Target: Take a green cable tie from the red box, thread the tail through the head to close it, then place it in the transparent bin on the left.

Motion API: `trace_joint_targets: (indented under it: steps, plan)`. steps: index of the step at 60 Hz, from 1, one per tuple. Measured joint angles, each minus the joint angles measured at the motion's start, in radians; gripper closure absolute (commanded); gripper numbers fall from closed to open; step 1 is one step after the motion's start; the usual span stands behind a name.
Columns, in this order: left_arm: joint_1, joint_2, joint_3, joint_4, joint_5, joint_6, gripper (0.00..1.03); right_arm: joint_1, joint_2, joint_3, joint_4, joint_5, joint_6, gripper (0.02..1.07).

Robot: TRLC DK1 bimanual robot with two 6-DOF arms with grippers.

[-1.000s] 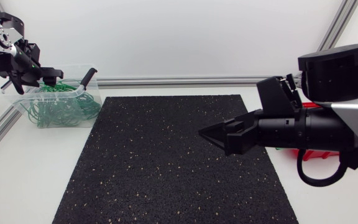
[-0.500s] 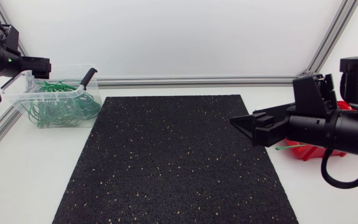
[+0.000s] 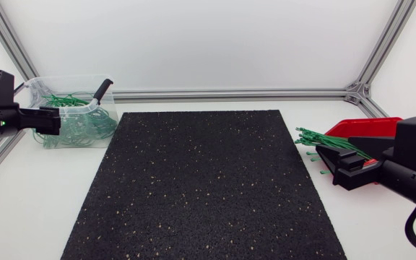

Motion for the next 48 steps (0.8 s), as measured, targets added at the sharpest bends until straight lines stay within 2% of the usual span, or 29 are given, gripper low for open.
trace_joint_targets:
  steps: [16,36,48]
  plan:
    - [-0.005,-0.222,-0.195,0.032,0.0,-0.005,0.03,-0.026,-0.142,-0.106,0.055,0.05,-0.003,0.06]
    - [-0.055,-0.523,-0.397,0.05,0.0,-0.054,0.03,-0.042,-0.308,-0.25,0.156,0.113,0.006,0.06]
    - [-0.058,-0.634,-0.489,0.108,0.024,-0.077,0.03,-0.05,-0.414,-0.342,0.22,0.154,0.022,0.06]
